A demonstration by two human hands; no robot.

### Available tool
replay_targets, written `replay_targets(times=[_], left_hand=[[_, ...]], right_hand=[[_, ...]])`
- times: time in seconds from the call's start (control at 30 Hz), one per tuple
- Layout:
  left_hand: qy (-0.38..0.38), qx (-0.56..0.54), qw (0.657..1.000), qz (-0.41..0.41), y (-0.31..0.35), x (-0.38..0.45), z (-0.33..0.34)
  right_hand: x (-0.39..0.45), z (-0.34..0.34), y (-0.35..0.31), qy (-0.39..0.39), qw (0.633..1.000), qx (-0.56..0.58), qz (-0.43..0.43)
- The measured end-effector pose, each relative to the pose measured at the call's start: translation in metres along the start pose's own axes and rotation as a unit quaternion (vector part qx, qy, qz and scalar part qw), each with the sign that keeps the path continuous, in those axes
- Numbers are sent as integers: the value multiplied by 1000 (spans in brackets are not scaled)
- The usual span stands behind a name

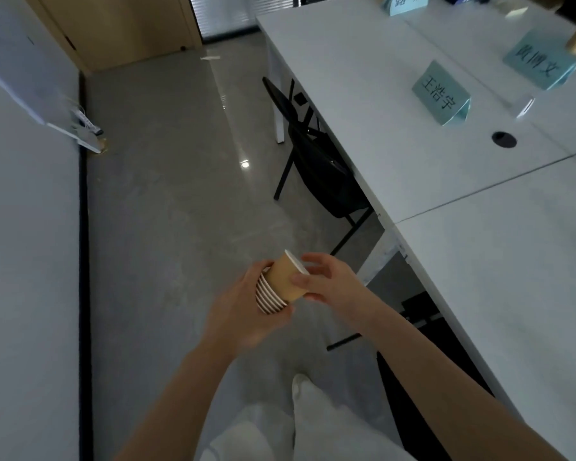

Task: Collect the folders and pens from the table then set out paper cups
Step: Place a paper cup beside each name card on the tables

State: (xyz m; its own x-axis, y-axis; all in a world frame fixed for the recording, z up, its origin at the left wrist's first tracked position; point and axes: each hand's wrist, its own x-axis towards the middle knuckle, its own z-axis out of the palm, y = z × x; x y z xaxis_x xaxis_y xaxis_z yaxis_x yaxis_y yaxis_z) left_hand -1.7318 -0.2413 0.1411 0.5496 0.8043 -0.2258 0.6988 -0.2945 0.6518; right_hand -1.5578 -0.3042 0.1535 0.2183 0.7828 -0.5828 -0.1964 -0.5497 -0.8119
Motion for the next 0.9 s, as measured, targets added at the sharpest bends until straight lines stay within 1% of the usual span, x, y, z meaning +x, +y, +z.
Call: replay_targets(times=[0.2, 0.37, 0.47, 0.6, 0.73, 0.83, 0.9], left_hand=[[-20, -28, 999, -10, 3, 82, -18], [-29, -40, 999, 8, -1, 161, -43], [-51, -34, 998, 21, -2, 210, -61], [-84, -20, 995, 45, 0, 280, -86], [-71, -37, 995, 63, 9, 337, -99], [-80, -14, 993, 84, 27, 378, -102], [-85, -6, 992, 92, 38, 402, -100]], right_hand=[[63, -18, -41, 44, 996, 75, 10], [121, -27, -82, 115, 989, 94, -12], [155, -31, -109, 162, 981, 98, -29], [200, -42, -143, 238, 964, 110, -45], [233, -59, -162, 294, 946, 132, -45], [258, -80, -173, 327, 932, 152, -36], [277, -100, -177, 355, 924, 139, -29]])
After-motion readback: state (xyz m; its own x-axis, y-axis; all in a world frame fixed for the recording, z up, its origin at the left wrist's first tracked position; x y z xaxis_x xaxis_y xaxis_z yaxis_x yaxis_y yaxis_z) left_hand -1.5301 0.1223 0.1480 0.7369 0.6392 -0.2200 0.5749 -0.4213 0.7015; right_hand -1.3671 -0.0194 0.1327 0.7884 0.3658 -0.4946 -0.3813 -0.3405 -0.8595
